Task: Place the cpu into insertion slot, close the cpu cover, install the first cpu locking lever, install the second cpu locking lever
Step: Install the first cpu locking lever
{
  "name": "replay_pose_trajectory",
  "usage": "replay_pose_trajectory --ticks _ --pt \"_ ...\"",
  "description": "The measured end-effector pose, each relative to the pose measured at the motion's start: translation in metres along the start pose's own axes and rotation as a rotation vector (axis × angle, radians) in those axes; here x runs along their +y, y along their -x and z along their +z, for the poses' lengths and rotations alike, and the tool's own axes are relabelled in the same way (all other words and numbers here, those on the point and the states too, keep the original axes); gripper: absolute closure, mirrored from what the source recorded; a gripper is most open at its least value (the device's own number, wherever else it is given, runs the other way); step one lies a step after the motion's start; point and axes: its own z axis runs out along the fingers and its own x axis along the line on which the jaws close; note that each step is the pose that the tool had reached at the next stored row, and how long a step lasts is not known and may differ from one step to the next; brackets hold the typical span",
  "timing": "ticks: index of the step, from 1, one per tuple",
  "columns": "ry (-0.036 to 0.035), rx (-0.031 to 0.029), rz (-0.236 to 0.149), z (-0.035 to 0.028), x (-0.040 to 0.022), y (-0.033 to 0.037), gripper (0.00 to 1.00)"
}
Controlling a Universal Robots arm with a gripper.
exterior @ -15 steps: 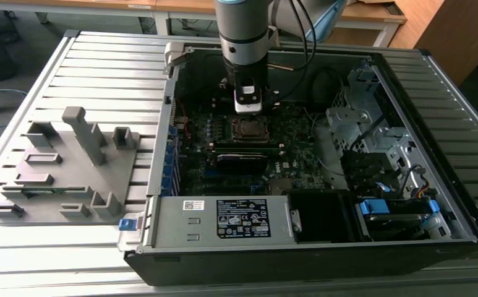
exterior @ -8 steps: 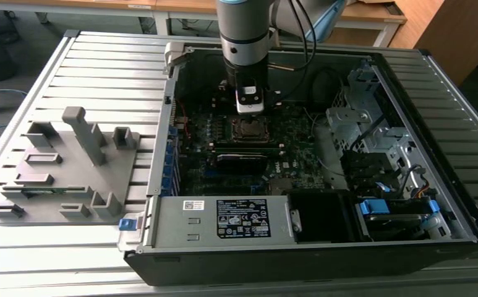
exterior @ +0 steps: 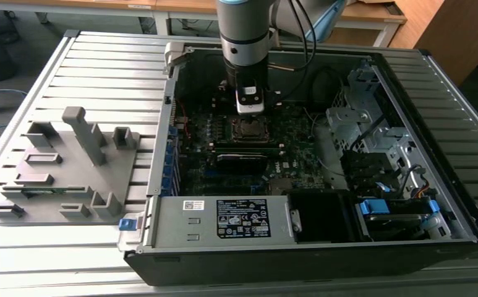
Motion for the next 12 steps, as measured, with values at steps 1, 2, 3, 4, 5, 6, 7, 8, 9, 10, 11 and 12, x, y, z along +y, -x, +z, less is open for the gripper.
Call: replay_pose_trajectory --ticks 1,2,3,4,5,6,7,8,9,10,11,12 --pt "-0.0001 0.0000 0.000 0.0000 0.0000 0.0000 0.89" --pt "-0.0001 0.0001 0.000 0.0000 0.0000 0.0000 0.89" --pt "-0.0001 0.0001 0.000 0.0000 0.0000 0.0000 0.89" --pt "-0.0001 0.0001 0.000 0.0000 0.0000 0.0000 0.89" --pt "0.0000 0.0001 0.000 0.0000 0.0000 0.0000 0.89" --pt "0.0000 0.0001 0.000 0.0000 0.0000 0.0000 0.89" --pt "0.0000 0.0002 -0.001 0.0000 0.0000 0.0000 0.89" --pt "0.0001 0.0004 -0.002 -0.0001 0.0000 0.0000 0.89" --pt "0.0000 0.0004 -0.003 -0.0005 0.0001 0.0000 0.89" --pt "-0.0001 0.0004 -0.004 -0.0010 0.0001 0.0001 0.89" --pt "-0.0002 0.0004 -0.005 -0.0017 0.0003 0.0002 0.89" --pt "-0.0002 0.0006 -0.006 -0.0027 0.0004 0.0003 0.89"
